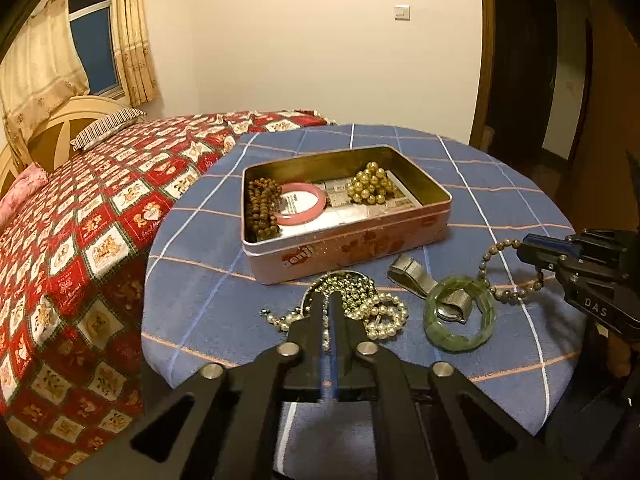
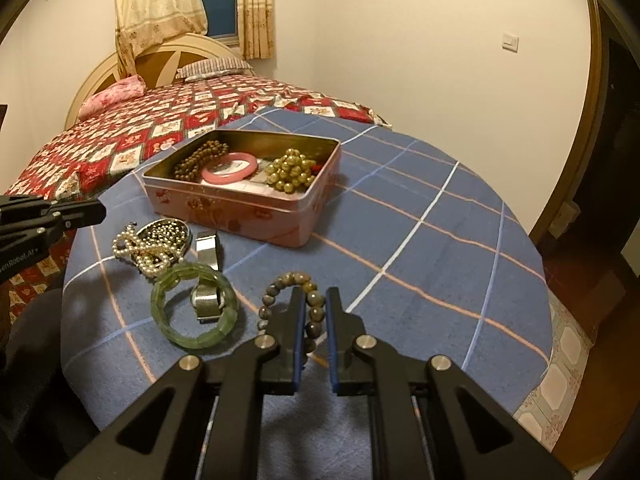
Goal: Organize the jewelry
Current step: 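Close the left tool on the pearl necklace while the right tool grips the dark bead bracelet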
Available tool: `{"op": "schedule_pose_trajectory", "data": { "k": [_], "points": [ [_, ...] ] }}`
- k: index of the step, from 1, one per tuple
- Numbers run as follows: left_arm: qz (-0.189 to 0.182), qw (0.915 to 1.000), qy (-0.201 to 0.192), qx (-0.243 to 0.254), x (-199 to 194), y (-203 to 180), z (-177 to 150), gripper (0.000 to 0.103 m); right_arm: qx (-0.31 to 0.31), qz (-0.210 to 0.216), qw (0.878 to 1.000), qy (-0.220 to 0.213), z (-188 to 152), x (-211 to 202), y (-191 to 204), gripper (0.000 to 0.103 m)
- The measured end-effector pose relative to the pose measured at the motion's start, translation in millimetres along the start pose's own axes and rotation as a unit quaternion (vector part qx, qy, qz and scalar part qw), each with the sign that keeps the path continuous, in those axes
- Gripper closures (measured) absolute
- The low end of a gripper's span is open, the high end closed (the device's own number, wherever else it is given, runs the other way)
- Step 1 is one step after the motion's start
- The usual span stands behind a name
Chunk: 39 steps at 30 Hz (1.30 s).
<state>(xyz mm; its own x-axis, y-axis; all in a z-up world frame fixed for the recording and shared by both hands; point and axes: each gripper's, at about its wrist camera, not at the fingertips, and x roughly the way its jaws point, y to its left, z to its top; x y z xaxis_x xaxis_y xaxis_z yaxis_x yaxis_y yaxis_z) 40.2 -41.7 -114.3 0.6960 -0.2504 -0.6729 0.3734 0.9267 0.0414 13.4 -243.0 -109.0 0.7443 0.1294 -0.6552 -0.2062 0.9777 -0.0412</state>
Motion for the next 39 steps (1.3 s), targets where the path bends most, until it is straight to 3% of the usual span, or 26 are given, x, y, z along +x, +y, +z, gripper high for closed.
{"op": "schedule_pose_trajectory", "data": {
  "k": [1, 3, 8, 12, 14, 16, 18, 21, 22, 36, 38, 39],
  "points": [
    [0.001, 1.0, 0.002, -0.002, 2, 0, -1, 0.049, 0.0, 0.0, 1.0, 0.0, 0, 0, 0, 0.092],
    [0.007, 0.9998, -0.013, -0.01, 1, -1, -5, 0.025, 0.001, 0.001, 1.0, 0.002, -1, 1, -1, 0.092],
    [-0.001, 1.0, 0.005, -0.008, 20, -4, -7, 0.025, 0.001, 0.003, 1.0, 0.005, -3, 3, -1, 0.092],
    [-0.013, 0.999, 0.044, -0.005, 49, -5, -12, 0.028, 0.0, 0.005, 1.0, 0.007, -4, 4, -1, 0.092],
    [-0.021, 0.9988, 0.042, -0.015, 49, -4, -14, 0.04, 0.001, 0.005, 1.0, 0.008, -4, 5, -1, 0.092],
    [-0.016, 0.9989, 0.042, -0.01, 45, -4, -13, 0.069, 0.002, 0.004, 1.0, 0.007, -4, 5, -3, 0.092],
    [-0.018, 0.999, 0.039, -0.012, 37, -2, -13, 0.088, 0.003, 0.005, 1.0, 0.006, -4, 5, -3, 0.092],
    [-0.017, 0.9992, 0.035, -0.011, 27, 0, -12, 0.092, 0.002, 0.005, 1.0, 0.005, -4, 4, -2, 0.092],
    [-0.02, 0.9991, 0.035, -0.012, 24, 0, -12, 0.103, 0.001, 0.005, 1.0, 0.004, -4, 3, -2, 0.092],
    [-0.029, 0.9995, 0.009, -0.011, 5, 10, -3, 0.103, -0.001, -0.004, 1.0, -0.011, 2, -6, -2, 0.092],
    [-0.024, 0.9995, 0.02, -0.004, 11, 7, -3, 0.085, -0.003, -0.003, 1.0, -0.009, 2, -5, -2, 0.092],
    [-0.023, 0.9995, 0.023, -0.004, 13, 6, -4, 0.049, -0.003, -0.002, 1.0, -0.008, 1, -4, -1, 0.092]
  ]
}}
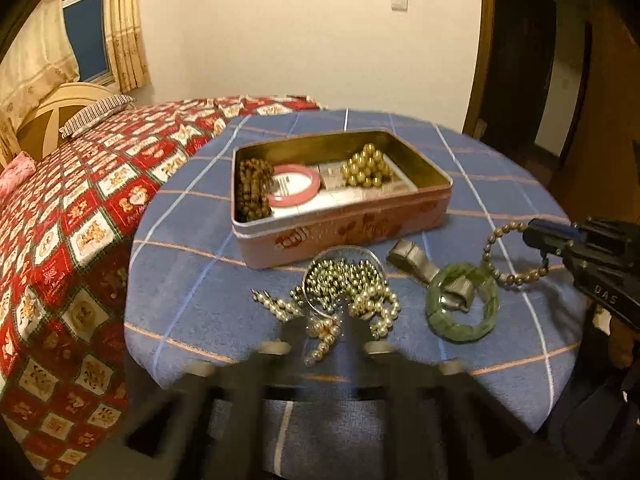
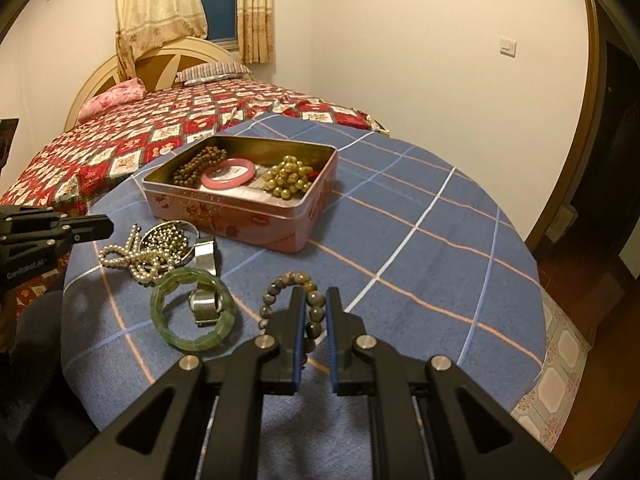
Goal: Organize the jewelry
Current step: 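Close the left tool on the pearl necklace while the right tool grips the dark bead bracelet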
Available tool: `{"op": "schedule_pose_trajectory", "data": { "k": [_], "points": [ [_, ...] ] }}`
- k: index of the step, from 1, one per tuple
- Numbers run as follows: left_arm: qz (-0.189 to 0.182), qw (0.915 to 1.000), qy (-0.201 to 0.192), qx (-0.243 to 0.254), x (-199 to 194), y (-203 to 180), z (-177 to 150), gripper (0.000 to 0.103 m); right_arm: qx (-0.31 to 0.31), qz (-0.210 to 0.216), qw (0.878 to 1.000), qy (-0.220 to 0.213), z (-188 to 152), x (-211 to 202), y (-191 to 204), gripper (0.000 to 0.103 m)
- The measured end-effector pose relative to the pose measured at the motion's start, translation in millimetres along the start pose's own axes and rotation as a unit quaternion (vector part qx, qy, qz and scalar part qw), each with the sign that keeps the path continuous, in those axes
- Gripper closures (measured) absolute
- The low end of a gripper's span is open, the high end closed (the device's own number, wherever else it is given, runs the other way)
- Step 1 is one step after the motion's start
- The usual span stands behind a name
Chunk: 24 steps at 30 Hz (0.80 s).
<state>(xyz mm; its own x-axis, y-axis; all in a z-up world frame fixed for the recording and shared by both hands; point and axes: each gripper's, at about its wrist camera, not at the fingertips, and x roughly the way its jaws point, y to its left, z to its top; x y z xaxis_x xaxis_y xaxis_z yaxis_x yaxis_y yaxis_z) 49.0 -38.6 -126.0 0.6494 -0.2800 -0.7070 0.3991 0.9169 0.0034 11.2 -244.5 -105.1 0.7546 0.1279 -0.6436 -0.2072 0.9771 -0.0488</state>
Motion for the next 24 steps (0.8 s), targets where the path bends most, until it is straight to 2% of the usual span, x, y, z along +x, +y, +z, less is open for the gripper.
{"op": "schedule_pose_trajectory", "data": {
  "k": [1, 2, 6, 9, 11, 13, 14, 16, 20, 21, 24],
  "points": [
    [0.002, 1.0, -0.006, -0.003, 0, -1, -2, 0.026, -0.001, 0.001, 1.0, 0.001, -1, 1, 0, 0.092],
    [0.005, 0.9998, -0.018, -0.004, -1, -2, -5, 0.025, -0.001, 0.001, 1.0, 0.002, -1, 1, 1, 0.092],
    [0.011, 0.9999, 0.006, 0.008, 16, -4, -8, 0.025, 0.002, 0.001, 1.0, 0.002, -2, 2, 0, 0.092],
    [0.005, 0.9996, 0.027, 0.006, 30, 1, -10, 0.042, 0.002, 0.001, 1.0, 0.003, -2, 2, -1, 0.092],
    [-0.007, 0.9996, 0.025, -0.006, 30, 6, -10, 0.051, 0.002, 0.001, 1.0, 0.003, -2, 2, -1, 0.092],
    [-0.014, 0.9995, 0.029, -0.003, 30, 6, -10, 0.075, 0.003, 0.002, 1.0, 0.004, -3, 3, -1, 0.092],
    [-0.017, 0.9994, 0.031, 0.0, 28, 5, -11, 0.084, 0.003, 0.002, 1.0, 0.005, -3, 3, -1, 0.092],
    [-0.017, 0.9992, 0.034, 0.012, 24, 0, -12, 0.09, 0.002, 0.003, 1.0, 0.005, -3, 4, -1, 0.092],
    [-0.022, 0.9991, 0.033, 0.017, 17, -3, -15, 0.094, 0.002, 0.002, 1.0, 0.003, -4, 2, 0, 0.092],
    [-0.027, 0.9991, 0.029, 0.017, 14, -4, -14, 0.103, 0.003, 0.002, 1.0, 0.002, -4, 1, 0, 0.092],
    [-0.022, 0.9993, 0.024, 0.02, 8, -5, -10, 0.103, 0.004, 0.002, 1.0, 0.0, -3, 1, 0, 0.092]
  ]
}}
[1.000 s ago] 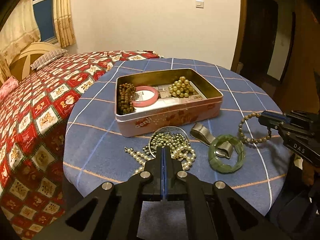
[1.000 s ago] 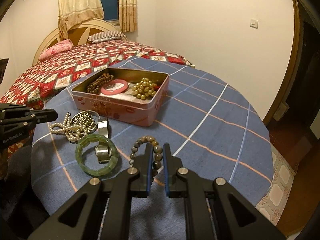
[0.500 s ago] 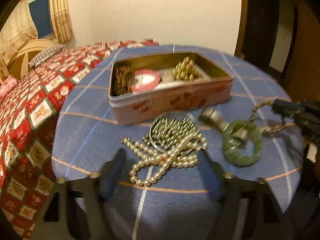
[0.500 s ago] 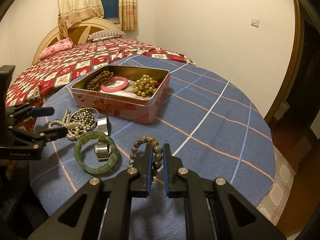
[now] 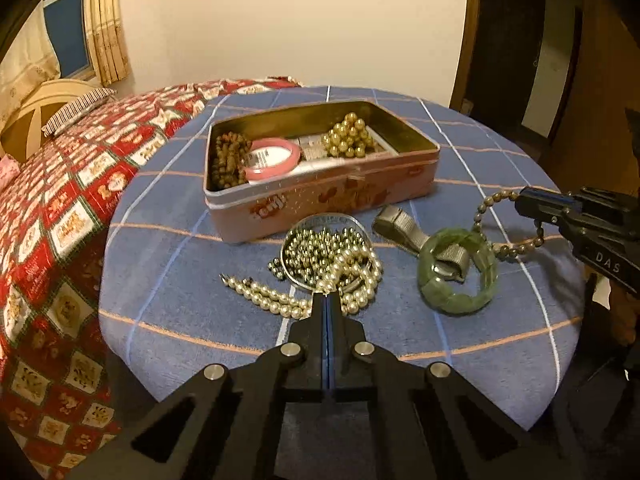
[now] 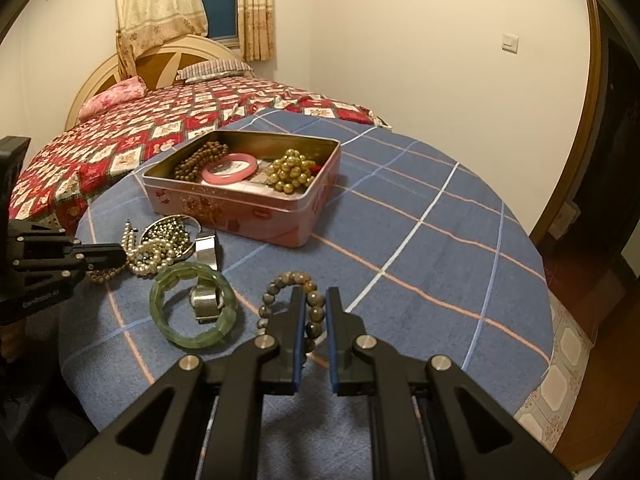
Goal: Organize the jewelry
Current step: 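Close the left tool on the pearl necklace while the right tool grips the dark bead bracelet, then lift the pearls with the left tool while the right tool carries the bead bracelet over the tin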
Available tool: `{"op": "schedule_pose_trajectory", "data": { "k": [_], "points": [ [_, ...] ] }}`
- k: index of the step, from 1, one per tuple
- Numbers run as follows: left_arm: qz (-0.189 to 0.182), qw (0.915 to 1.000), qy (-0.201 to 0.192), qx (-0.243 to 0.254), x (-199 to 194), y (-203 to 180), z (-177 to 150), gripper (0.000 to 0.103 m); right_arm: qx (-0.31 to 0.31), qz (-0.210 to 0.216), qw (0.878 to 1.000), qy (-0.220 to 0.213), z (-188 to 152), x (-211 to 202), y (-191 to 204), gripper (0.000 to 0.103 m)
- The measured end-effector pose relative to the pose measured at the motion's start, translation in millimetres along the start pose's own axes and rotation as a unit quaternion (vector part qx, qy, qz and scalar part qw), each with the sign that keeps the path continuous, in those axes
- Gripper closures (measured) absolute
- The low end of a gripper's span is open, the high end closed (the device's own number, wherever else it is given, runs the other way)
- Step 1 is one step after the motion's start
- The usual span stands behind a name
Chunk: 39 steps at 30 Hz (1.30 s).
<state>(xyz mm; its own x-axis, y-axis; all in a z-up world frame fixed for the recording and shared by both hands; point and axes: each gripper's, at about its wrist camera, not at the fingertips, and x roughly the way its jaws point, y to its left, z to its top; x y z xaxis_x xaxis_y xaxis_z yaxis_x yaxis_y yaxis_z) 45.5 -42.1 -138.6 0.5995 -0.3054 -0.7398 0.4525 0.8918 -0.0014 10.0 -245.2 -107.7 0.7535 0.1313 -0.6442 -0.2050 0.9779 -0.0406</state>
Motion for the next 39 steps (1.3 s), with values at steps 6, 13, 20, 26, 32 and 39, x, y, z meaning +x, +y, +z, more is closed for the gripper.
{"op": "schedule_pose_trajectory", "data": {
  "k": [6, 13, 20, 26, 32, 39],
  "points": [
    [-0.01, 0.9998, -0.012, 0.012, -2, -2, 2, 0.103, -0.001, 0.0, 1.0, 0.002, 1, 1, 1, 0.092],
    [0.005, 0.9978, -0.02, 0.063, 1, -12, 3, 0.039, -0.001, 0.001, 1.0, 0.003, 0, 2, 1, 0.092],
    [-0.01, 0.9977, 0.011, 0.066, 25, -3, 1, 0.039, -0.003, 0.003, 1.0, 0.006, -1, 4, 3, 0.092],
    [-0.008, 0.9955, 0.027, 0.091, 18, -7, -5, 0.081, 0.001, 0.003, 1.0, 0.006, -1, 7, 2, 0.092],
    [-0.017, 0.9962, 0.034, 0.079, 10, -13, -4, 0.09, -0.002, 0.004, 1.0, -0.005, 1, -1, 3, 0.092],
    [-0.024, 0.9975, -0.002, 0.066, -21, -13, 14, 0.09, -0.002, -0.001, 1.0, -0.028, 14, -18, 1, 0.092]
  ]
}}
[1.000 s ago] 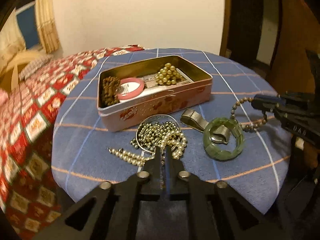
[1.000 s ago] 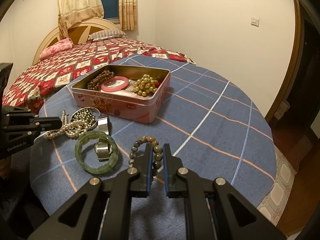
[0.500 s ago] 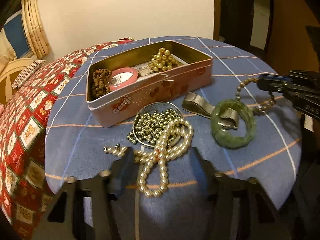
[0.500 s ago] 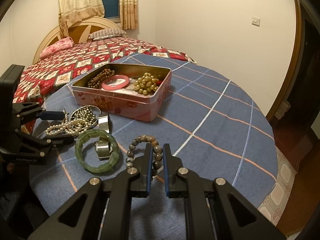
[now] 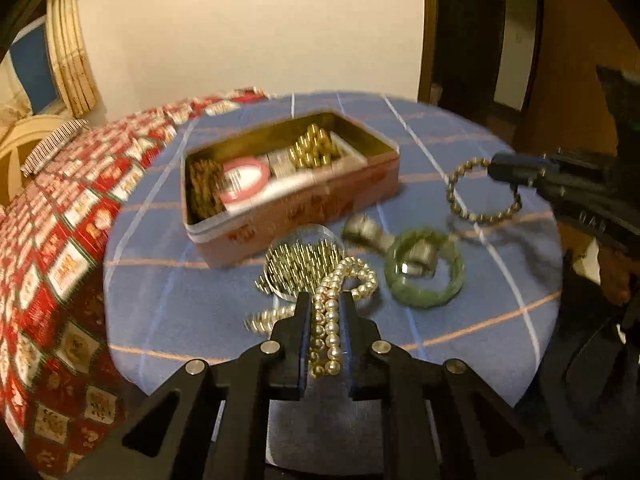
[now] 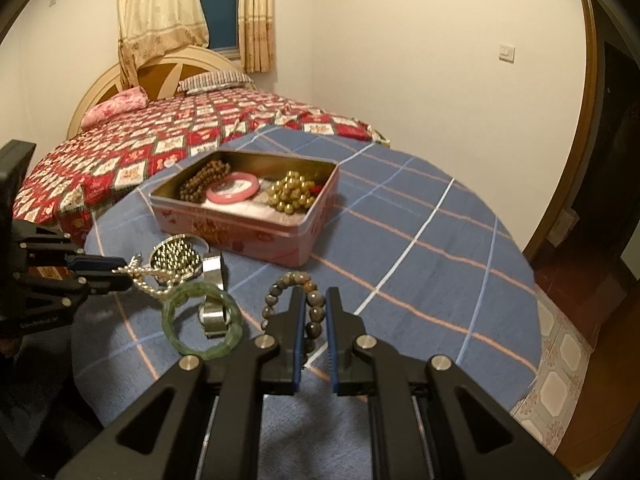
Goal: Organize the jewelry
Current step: 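Lift the pearls with the left tool while the right tool carries the bead bracelet over the tin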
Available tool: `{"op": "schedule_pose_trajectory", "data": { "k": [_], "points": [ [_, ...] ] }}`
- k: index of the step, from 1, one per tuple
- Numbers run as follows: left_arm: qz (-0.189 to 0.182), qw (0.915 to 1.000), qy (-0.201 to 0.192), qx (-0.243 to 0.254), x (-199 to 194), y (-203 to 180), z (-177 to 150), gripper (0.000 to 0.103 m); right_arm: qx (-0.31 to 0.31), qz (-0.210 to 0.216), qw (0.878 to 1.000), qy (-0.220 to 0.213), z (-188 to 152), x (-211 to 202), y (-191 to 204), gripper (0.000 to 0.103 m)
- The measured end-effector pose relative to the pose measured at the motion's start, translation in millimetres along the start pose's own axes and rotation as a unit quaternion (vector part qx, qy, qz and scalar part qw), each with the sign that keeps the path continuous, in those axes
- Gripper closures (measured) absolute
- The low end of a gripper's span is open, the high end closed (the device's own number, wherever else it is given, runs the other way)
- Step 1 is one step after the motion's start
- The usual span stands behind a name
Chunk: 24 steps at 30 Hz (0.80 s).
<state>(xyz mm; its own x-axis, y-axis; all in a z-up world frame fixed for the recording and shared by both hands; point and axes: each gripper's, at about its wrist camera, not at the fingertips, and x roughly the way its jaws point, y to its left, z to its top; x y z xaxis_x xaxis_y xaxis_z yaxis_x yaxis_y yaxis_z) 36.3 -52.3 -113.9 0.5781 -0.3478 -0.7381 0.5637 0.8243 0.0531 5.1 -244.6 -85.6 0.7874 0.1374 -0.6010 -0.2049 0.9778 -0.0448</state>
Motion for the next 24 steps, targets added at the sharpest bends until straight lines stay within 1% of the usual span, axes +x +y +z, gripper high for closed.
{"op": "schedule_pose_trajectory", "data": {
  "k": [8, 12, 18, 24],
  "points": [
    [0.026, 0.9973, -0.065, -0.025, -33, 16, 32, 0.091, -0.008, -0.004, 1.0, -0.017, 18, -1, 4, 0.092],
    [0.04, 0.9948, -0.085, -0.04, -35, 30, 49, 0.091, -0.014, -0.004, 1.0, -0.028, 34, 0, 5, 0.092],
    [0.058, 0.992, -0.095, -0.059, -24, 48, 67, 0.091, -0.035, -0.007, 0.999, -0.04, 59, 9, 13, 0.092],
    [0.074, 0.9906, -0.092, -0.07, -7, 63, 80, 0.09, -0.047, -0.007, 0.998, -0.044, 80, 28, 19, 0.092]
  ]
}}
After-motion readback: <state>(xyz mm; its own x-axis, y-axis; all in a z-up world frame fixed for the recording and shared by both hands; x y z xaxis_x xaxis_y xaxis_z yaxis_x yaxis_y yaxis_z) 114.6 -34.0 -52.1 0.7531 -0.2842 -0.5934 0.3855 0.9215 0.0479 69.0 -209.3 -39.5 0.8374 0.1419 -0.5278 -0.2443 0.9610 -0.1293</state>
